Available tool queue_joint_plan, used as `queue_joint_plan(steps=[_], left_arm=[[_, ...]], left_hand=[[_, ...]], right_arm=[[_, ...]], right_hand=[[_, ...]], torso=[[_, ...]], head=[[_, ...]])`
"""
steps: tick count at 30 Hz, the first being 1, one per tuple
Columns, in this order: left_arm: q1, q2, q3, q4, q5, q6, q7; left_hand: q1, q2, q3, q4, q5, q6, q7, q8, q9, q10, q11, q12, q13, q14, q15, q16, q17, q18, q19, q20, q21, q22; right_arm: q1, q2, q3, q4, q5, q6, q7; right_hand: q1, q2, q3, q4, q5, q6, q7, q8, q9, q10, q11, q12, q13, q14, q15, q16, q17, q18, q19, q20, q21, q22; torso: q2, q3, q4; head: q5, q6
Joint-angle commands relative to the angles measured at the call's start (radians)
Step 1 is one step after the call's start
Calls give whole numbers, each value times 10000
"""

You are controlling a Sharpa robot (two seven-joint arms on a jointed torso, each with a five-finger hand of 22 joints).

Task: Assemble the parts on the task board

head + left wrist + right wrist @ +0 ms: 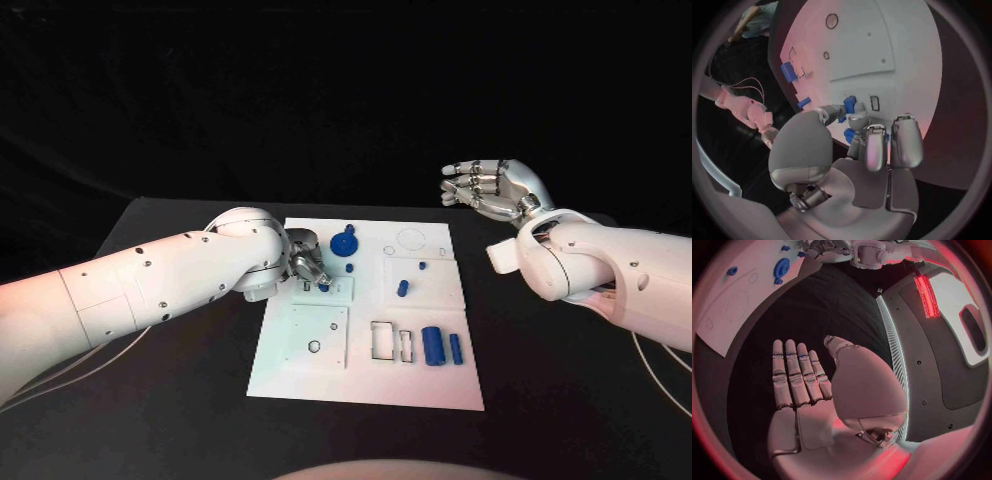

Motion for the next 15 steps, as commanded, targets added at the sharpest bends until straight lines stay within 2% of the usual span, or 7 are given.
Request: queue_joint_plan(steps=[1, 10, 13, 15], left_arm=[[-50, 59, -38, 27, 197, 401, 118], [-49, 68, -40, -31, 160, 446, 99], [-49, 79, -40, -54, 97, 449, 73], [-49, 88, -40, -71, 42, 458, 65]], left_hand=[[-88, 0, 946, -1013, -6, 108, -152, -38, 14, 79, -16, 71, 42, 879, -96, 48, 1915, -188, 34, -40, 59, 13], [-169, 0, 738, -892, -14, 180, -185, -53, 28, 115, -42, 125, 118, 884, -119, 57, 1935, -190, 41, -62, 62, 28], [-554, -67, 233, -524, -139, 348, -200, -16, 58, 140, -52, 140, 109, 928, -119, 131, 2110, -205, 64, -73, 88, 92], [-609, -23, -85, -362, -137, 376, -240, -37, 73, 137, -86, 145, 103, 931, -153, 139, 2128, -204, 71, -99, 90, 103]], right_arm=[[-4, -4, 1, 16, -8, 165, 116], [-4, -16, 1, 29, 12, 175, 107], [-4, -21, 1, 33, 14, 175, 103], [-4, -22, 1, 33, 15, 174, 103]], right_hand=[[-99, 12, -17, 0, 51, -51, 748, -44, -13, -45, -4, 30, -15, 13, 60, -57, -8, 171, 47, 44, -63, -9], [-168, 12, -33, -7, 61, -65, 757, -57, -28, -87, 8, 32, -33, -16, 74, -98, -30, 166, 30, 53, -110, -63], [-171, 12, -33, -9, 61, -66, 757, -57, -29, -89, 8, 32, -34, -17, 75, -101, -31, 166, 29, 53, -113, -66], [-173, 13, -34, -9, 62, -66, 758, -58, -29, -91, 9, 33, -34, -18, 75, -102, -33, 165, 28, 54, -116, -69]], torso=[[0, 1, 6], [-2, 3, -4], [0, 0, -3], [-3, -4, -1]], head=[[-7, -10], [-8, -7], [-2, 2], [-8, 11]])
